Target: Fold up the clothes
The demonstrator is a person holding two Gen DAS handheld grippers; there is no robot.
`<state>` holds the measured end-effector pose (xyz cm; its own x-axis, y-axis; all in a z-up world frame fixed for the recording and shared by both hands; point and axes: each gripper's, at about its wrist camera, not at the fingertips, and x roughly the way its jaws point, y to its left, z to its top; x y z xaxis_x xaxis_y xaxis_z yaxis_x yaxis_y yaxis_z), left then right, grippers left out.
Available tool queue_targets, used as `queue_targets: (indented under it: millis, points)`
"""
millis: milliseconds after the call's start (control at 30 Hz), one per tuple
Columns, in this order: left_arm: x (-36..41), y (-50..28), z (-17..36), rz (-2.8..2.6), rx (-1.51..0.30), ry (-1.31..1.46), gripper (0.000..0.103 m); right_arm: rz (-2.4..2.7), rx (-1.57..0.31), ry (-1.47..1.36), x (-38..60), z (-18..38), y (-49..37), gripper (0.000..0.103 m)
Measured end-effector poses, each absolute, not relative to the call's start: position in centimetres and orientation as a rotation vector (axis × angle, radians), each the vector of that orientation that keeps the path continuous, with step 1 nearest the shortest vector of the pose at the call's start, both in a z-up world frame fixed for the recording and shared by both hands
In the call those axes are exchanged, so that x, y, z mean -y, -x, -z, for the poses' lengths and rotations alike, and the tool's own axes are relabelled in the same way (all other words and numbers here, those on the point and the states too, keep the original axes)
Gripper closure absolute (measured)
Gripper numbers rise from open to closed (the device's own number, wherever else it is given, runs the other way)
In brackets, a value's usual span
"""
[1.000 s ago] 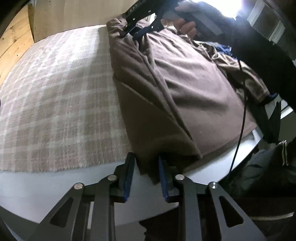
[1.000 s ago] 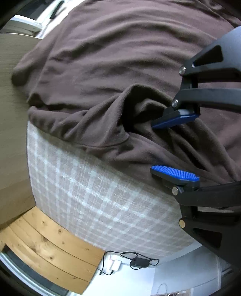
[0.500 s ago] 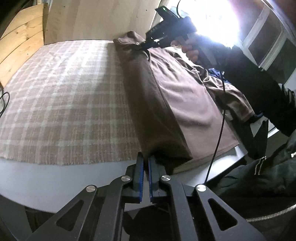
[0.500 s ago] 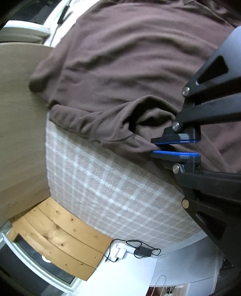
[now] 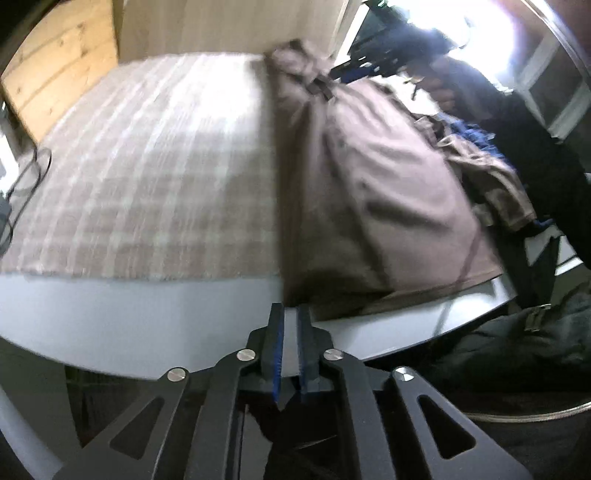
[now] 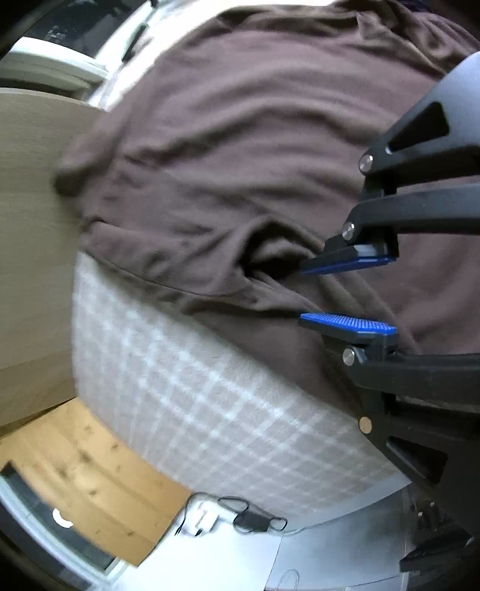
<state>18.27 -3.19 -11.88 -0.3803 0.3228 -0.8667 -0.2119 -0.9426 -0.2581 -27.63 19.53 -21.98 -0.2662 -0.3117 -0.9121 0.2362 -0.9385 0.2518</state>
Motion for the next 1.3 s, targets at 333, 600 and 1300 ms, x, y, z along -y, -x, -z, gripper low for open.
queue_targets:
  millis: [333,600,1300]
  points:
    - [-4.0,-14.6,15.2,-2.247,-0.088,1.47,0.08,2.291,-0.031,-1.681,-18.4,25.0,30.7,0.062]
    - [-3.5,-14.9,12.9,-2.185,0.027,1.381,0.1,2.289,-0.149,-1.682,-18.4,24.6,31.3,0.099]
    - [-0.1,-12.7,13.9,-2.265,0.112,1.477,0.095,2.358,-0.127,-1.496,-16.1,22.2,32.6,0.085]
